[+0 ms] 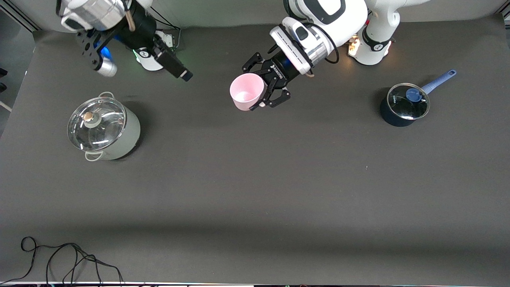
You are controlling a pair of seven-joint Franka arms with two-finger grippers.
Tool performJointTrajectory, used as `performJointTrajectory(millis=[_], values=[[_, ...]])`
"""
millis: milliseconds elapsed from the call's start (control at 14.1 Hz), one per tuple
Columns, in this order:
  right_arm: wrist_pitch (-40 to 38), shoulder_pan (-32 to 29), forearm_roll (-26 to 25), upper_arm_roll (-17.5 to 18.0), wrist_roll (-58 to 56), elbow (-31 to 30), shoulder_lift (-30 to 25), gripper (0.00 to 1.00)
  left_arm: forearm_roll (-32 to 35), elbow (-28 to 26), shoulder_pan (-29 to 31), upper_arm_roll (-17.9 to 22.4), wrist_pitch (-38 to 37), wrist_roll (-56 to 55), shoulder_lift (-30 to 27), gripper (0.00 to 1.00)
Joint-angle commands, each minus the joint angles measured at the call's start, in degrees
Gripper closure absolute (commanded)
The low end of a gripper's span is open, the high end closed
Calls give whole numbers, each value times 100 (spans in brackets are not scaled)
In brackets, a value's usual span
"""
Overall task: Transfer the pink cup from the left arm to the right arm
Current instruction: 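Lift the pink cup with the left gripper toward the table middle, then reach the right gripper to the cup held by the left gripper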
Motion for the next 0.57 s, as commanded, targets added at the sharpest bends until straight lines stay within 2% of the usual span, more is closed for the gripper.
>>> performJointTrajectory(millis=[0,213,496], values=[[-93,266,103,-16,347,710,385,0,-62,122,-47,23,89,20,40,70],[100,555,-2,-25,286,921,595,0,-62,122,-47,32,89,20,40,70],[443,978,-424,-16,259,939,868,0,-62,122,-38,32,89,29,49,70]])
